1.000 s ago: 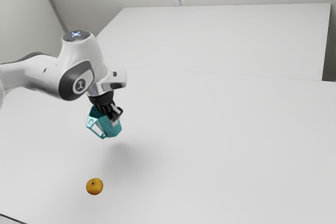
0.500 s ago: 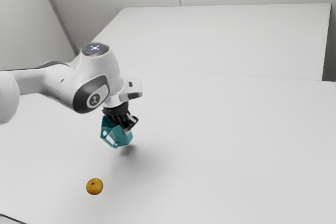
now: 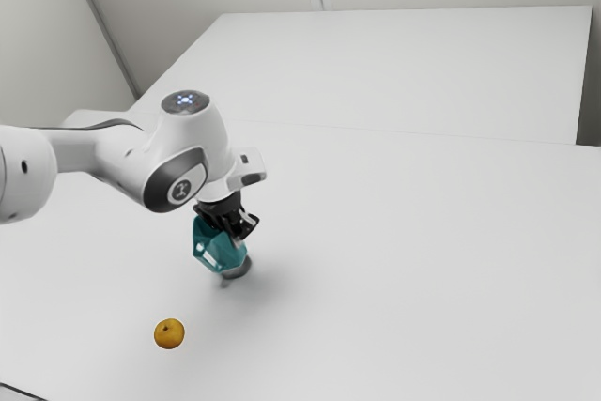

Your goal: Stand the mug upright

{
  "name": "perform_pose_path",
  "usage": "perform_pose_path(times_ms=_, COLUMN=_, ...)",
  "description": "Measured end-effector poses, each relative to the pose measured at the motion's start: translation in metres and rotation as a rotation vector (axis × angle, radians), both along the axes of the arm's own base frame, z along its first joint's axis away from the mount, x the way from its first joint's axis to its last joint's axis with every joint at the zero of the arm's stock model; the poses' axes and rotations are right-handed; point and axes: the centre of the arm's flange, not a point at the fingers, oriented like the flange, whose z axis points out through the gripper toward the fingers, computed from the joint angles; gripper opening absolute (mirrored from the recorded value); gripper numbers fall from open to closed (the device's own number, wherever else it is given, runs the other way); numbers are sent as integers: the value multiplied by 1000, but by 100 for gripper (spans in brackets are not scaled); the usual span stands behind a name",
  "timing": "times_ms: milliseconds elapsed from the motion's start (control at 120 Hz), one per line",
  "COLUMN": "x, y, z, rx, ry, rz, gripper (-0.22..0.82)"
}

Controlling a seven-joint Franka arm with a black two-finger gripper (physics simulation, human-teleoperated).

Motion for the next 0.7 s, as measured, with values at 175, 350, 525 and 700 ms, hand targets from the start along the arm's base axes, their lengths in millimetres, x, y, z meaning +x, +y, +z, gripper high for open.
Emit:
perform_pose_path(times_ms=175, x=2, y=-2, z=-8, rx=-4, ry=3, rz=17, gripper=-17)
perform_pose_path(times_ms=350, x=3, y=-6, z=-18, rx=-10, ry=12, rz=25, gripper=-17)
perform_pose_path(times_ms=525, x=3, y=-8, z=-22, rx=-14, ry=11, rz=35, gripper=-17)
perform_pose_path(times_ms=700, x=4, y=-7, z=-23, rx=-20, ry=5, rz=50, gripper=-15)
